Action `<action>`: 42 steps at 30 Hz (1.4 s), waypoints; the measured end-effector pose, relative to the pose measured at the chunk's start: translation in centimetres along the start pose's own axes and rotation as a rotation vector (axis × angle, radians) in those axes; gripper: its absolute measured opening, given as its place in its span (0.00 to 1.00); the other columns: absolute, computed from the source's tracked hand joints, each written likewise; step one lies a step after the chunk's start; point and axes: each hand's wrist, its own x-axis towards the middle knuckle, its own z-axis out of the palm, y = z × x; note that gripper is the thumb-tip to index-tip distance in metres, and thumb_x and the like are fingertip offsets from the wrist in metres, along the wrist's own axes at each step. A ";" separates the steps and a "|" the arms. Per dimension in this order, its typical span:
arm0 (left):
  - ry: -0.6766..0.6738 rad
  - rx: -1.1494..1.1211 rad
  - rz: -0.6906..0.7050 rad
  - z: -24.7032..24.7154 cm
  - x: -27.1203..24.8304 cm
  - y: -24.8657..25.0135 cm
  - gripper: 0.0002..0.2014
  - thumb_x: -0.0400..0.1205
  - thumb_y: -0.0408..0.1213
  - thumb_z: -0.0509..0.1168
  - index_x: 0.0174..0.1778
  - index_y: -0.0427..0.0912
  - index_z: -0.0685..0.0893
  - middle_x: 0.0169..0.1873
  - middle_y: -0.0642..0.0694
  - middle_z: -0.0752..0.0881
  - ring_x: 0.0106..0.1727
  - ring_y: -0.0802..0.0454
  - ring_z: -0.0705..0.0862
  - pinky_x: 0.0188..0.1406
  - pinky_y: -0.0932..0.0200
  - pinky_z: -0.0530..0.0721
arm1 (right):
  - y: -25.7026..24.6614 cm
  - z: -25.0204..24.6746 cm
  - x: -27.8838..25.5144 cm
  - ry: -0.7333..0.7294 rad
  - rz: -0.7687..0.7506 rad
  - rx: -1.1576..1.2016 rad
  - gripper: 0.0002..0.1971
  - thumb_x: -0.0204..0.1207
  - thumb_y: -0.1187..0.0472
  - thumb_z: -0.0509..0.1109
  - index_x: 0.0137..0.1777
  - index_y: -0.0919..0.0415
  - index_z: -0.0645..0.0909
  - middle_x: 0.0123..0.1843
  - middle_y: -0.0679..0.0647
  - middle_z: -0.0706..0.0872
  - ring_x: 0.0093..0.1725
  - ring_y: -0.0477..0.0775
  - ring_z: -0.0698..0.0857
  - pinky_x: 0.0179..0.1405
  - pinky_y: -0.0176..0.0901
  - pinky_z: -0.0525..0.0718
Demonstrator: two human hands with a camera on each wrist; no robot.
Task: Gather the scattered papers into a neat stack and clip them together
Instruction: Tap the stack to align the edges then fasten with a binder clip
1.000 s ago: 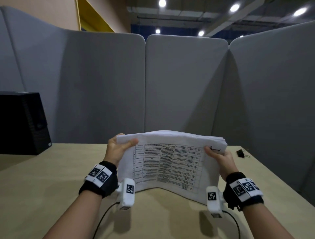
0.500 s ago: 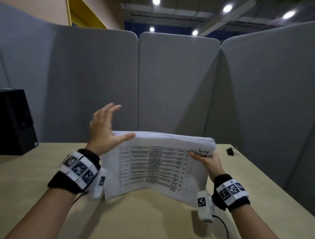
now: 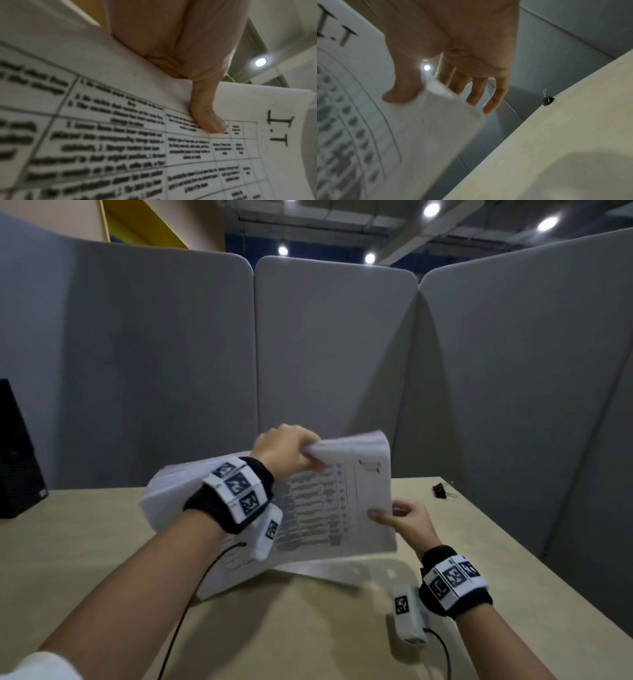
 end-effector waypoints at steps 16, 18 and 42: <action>0.645 -1.171 -0.219 -1.6 -4.4 -4.2 0.07 0.71 0.34 0.74 0.43 0.43 0.84 0.42 0.47 0.88 0.45 0.49 0.87 0.48 0.59 0.88 | -12.3 8.6 2.3 0.219 -0.400 0.372 0.09 0.59 0.63 0.80 0.37 0.59 0.83 0.29 0.44 0.88 0.33 0.39 0.85 0.37 0.36 0.87; 0.566 -1.161 -0.237 -0.4 -5.5 -4.7 0.12 0.67 0.40 0.75 0.44 0.43 0.84 0.44 0.47 0.88 0.46 0.50 0.88 0.51 0.55 0.87 | -11.3 8.4 1.6 0.236 -0.373 0.327 0.07 0.67 0.69 0.76 0.39 0.58 0.82 0.34 0.48 0.87 0.34 0.40 0.86 0.38 0.38 0.88; 0.362 -1.171 -0.239 -4.2 -2.4 -5.7 0.20 0.69 0.28 0.74 0.53 0.45 0.75 0.46 0.44 0.85 0.44 0.46 0.86 0.41 0.55 0.88 | -8.6 5.6 4.1 -0.196 -0.099 0.124 0.18 0.67 0.76 0.72 0.53 0.57 0.78 0.48 0.55 0.87 0.52 0.58 0.85 0.49 0.46 0.86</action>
